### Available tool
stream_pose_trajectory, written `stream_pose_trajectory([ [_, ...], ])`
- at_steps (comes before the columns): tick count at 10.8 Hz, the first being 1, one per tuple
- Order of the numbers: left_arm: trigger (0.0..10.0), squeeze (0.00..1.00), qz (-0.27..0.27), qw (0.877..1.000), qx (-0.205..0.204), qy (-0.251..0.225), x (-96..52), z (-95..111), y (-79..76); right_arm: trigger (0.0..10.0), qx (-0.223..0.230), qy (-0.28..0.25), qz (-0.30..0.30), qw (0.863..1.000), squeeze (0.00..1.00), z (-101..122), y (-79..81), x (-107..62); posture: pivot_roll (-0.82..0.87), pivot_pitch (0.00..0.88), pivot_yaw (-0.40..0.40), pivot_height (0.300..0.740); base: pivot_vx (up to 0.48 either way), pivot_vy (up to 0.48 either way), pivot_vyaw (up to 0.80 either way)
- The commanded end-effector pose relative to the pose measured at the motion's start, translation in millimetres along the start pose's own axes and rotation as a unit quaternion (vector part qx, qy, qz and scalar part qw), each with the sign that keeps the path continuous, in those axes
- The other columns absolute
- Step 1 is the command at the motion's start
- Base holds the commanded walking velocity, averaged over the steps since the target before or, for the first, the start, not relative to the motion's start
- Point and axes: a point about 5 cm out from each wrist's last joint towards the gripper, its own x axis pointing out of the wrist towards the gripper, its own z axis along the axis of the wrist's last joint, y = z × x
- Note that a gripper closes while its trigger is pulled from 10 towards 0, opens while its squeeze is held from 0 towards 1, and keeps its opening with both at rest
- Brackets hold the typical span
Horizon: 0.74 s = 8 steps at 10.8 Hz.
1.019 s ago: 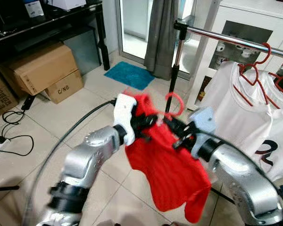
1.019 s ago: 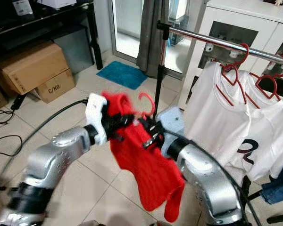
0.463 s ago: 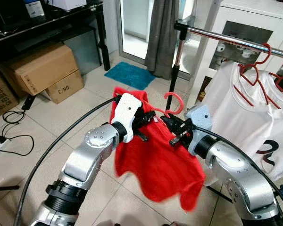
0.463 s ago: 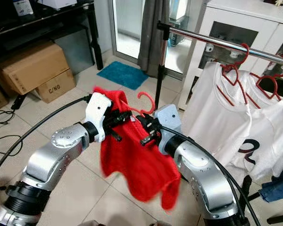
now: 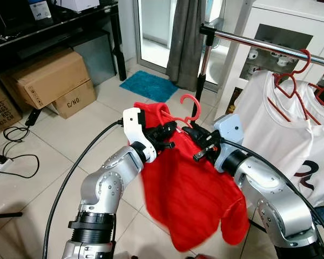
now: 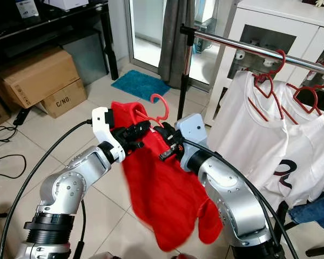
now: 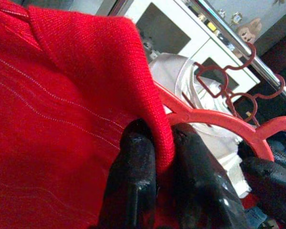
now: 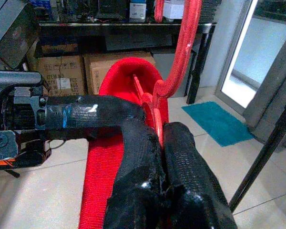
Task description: Hang hanger
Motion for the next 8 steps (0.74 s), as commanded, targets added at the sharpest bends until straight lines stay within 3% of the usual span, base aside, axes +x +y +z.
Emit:
stream_pose_trajectory([
  [1,0.0,0.00,0.118,0.990,0.059,-0.040,-21.4,25.0,39.0,0.0,-0.007,-0.003,-0.069,0.998,0.00,0.5,-24.3,-13.4,-0.10,0.000,0.003,0.740,0.000,0.000,0.00],
  [2,0.0,0.00,0.127,0.971,0.203,0.003,-23.0,21.6,40.7,0.0,-0.007,-0.005,-0.070,0.997,0.00,1.5,-25.0,-13.5,-0.10,0.000,0.004,0.740,0.000,0.000,0.00],
  [3,0.0,0.00,0.129,0.955,0.265,0.024,-23.7,18.5,42.9,0.0,-0.007,-0.006,-0.072,0.997,0.00,1.9,-25.2,-13.7,-0.11,0.000,0.005,0.740,0.000,0.000,0.00],
  [5,0.0,0.00,0.077,0.971,0.228,0.012,-22.4,17.6,33.6,0.0,-0.006,-0.007,-0.072,0.997,0.00,2.1,-25.0,-14.1,-0.11,0.000,0.004,0.740,0.000,0.000,0.00],
  [8,0.0,0.00,0.010,0.988,0.143,-0.062,-22.1,24.0,18.7,0.0,0.000,-0.005,-0.063,0.998,0.00,1.5,-23.1,-13.5,-0.11,0.000,0.005,0.740,0.000,0.000,0.00],
])
